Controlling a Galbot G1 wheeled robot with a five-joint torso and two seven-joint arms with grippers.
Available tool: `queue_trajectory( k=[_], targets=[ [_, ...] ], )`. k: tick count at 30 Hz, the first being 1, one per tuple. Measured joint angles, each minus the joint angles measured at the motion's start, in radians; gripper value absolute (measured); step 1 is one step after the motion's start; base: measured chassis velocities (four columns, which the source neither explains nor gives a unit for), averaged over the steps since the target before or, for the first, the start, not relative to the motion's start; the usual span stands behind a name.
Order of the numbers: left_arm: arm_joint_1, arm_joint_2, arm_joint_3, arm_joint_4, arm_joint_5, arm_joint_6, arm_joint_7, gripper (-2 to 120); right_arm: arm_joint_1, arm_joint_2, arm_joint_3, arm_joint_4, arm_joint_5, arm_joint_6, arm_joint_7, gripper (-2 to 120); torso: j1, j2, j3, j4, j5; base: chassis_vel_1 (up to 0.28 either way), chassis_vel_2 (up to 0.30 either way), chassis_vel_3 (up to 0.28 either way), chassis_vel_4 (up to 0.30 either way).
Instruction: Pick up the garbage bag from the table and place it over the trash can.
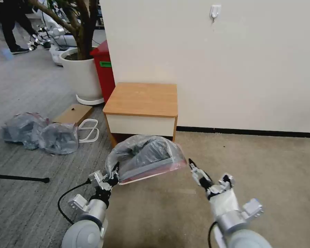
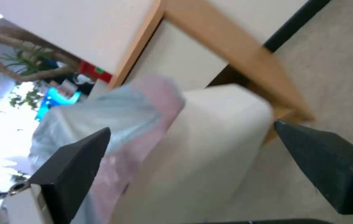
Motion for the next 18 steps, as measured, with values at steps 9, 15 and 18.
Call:
queue_trajectory(
  k=[9, 15, 18],
  targets=[
    [0.007, -0.019, 0.007, 0.004, -0.014, 0.003, -0.002, 2, 0.025, 0.028, -0.035, -0.039, -0.049, 0.020, -0.084, 89, 0.000, 0.000, 0.000, 0.0000, 0.0002, 0.000, 0.000, 0.000, 0.000],
    [0.011, -0.020, 0.005, 0.005, -0.018, 0.003, -0.002, 2, 0.030, 0.047, -0.055, -0.052, -0.078, 0.048, -0.118, 65, 0.000, 0.000, 0.000, 0.0000, 0.0001, 0.000, 0.000, 0.000, 0.000],
    [0.011, -0.020, 0.004, 0.005, -0.020, 0.003, -0.002, 2, 0.031, 0.055, -0.059, -0.056, -0.082, 0.054, -0.123, 59, 0.000, 0.000, 0.000, 0.0000, 0.0001, 0.000, 0.000, 0.000, 0.000]
  ],
)
